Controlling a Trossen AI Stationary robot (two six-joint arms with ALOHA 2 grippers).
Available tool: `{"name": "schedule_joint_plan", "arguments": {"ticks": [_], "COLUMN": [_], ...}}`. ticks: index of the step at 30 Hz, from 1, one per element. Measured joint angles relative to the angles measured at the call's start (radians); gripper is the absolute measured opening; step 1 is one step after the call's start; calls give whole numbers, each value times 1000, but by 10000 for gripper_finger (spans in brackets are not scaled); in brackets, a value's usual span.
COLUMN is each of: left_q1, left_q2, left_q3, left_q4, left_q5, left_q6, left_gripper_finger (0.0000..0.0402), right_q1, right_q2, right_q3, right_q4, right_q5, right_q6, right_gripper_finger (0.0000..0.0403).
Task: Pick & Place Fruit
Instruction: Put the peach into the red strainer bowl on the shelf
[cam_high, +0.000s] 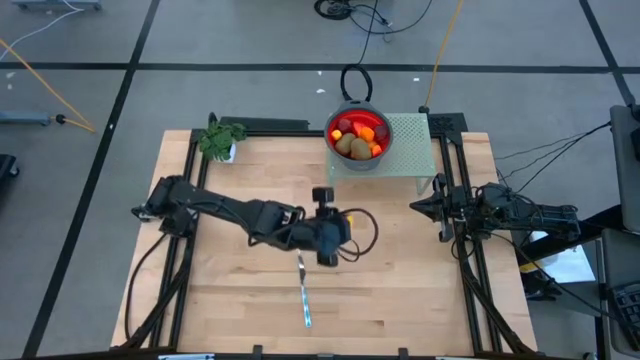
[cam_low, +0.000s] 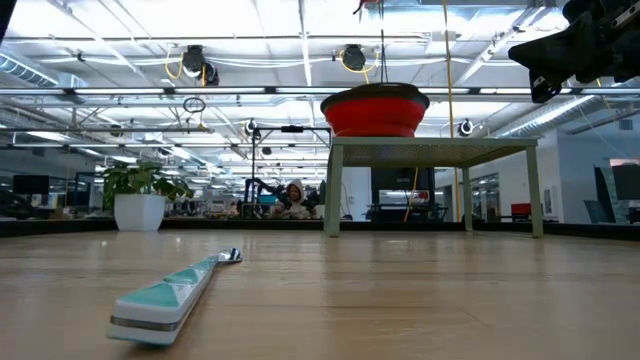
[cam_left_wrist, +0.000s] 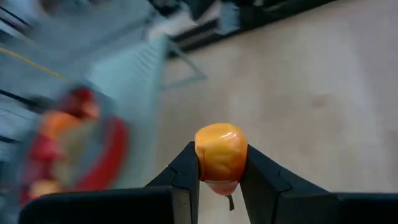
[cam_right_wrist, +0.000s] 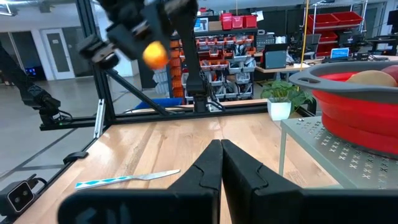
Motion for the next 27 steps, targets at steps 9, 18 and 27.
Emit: {"name": "schedule_joint_plan", "arguments": {"ticks": [9,18,27], "left_q1": [111,252,363], "left_q2": [-1,-1,-1], "left_q3": [8,8,8], "left_q4": [150,276,338], "left_q5": [-160,-159,-140], "left_q6": [418,583,513], "left_gripper_finger": [84,85,85], "right_q1": [0,0,0], "right_q2": [0,0,0], "right_q3": [0,0,0], "right_q4": [0,0,0], "right_q5": [2,3,11], "right_q6": [0,0,0], "right_gripper_finger": [0,0,0]}}
